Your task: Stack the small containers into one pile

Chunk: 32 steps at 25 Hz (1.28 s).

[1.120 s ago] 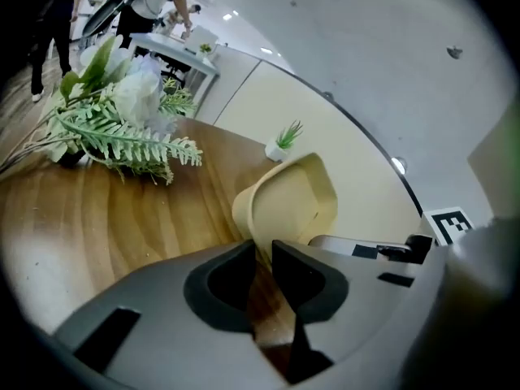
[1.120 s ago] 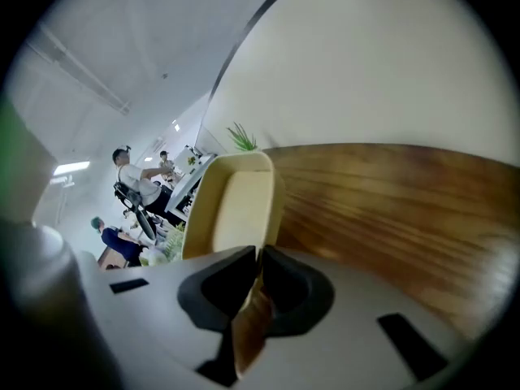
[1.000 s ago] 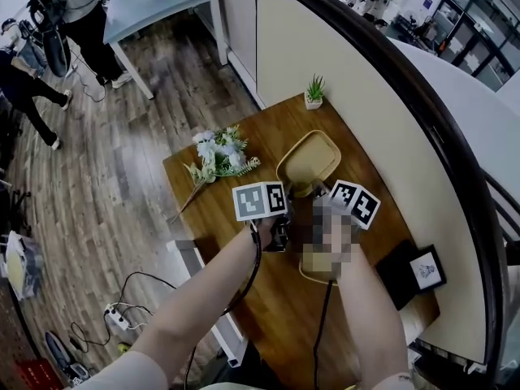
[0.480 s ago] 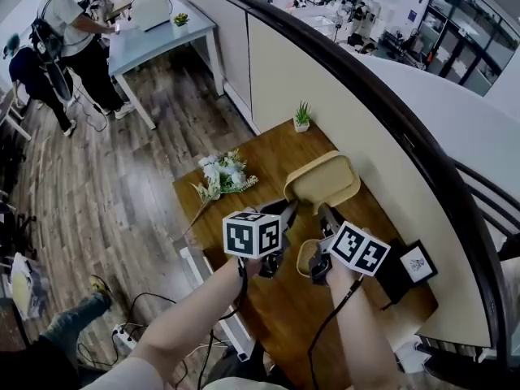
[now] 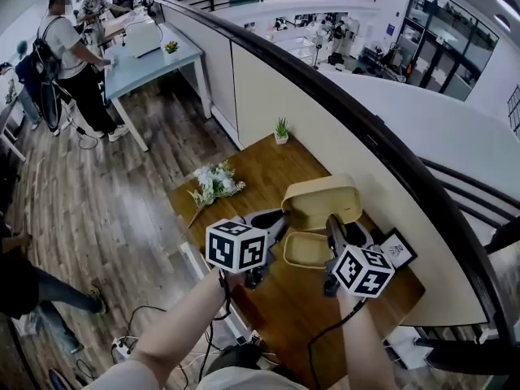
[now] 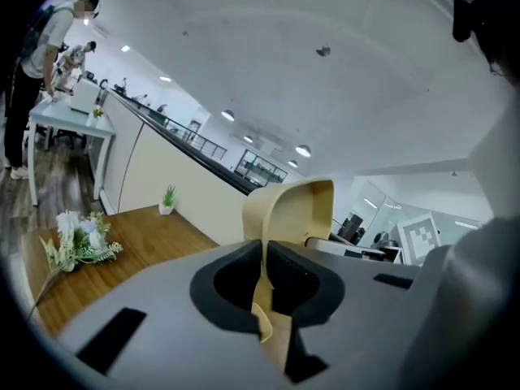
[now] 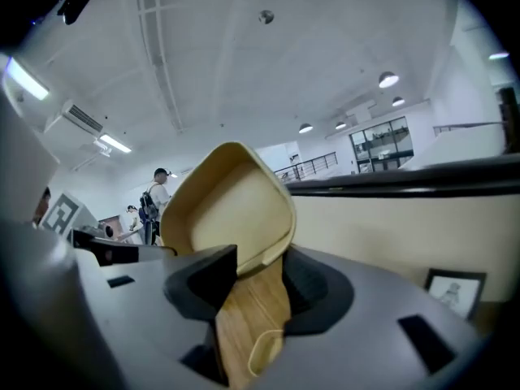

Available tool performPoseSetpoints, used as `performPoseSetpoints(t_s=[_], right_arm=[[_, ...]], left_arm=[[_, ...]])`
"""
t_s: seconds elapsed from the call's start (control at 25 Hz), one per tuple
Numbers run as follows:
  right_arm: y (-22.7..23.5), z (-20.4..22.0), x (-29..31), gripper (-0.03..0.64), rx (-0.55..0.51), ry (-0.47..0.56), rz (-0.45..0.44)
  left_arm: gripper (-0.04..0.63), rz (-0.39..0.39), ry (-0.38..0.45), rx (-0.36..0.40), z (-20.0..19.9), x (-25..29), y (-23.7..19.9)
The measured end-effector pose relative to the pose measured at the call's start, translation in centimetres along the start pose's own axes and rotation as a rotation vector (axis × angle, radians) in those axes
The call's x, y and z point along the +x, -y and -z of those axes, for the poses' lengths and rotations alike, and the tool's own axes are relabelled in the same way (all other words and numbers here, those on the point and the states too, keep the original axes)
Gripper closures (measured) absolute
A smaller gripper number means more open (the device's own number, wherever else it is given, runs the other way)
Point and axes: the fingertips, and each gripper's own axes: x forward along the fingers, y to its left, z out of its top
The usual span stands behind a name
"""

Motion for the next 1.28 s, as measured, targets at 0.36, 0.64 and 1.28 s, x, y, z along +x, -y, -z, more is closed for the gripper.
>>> performPoseSetpoints(t_s=[0.36,0.64,1.28], right_arm=[[1.4,-1.5,-10.0,0.475,-0.123,0.058,0.05],[-1.1,0.0,-16.3,0.525,-0.185,0.043,0.005],[0.4,8.5,-22.6,0.529,-0.072,-0.108,-0.017]], left_arm=[[0.575,0.017,-0.05,0.109,1.8,-4.8,6.3],[0.577,0.0,-0.081,0.2,4.5,-8.0,10.3],[0.575,-0.045,-0.212,0.205,14.1,-11.3,13.9]])
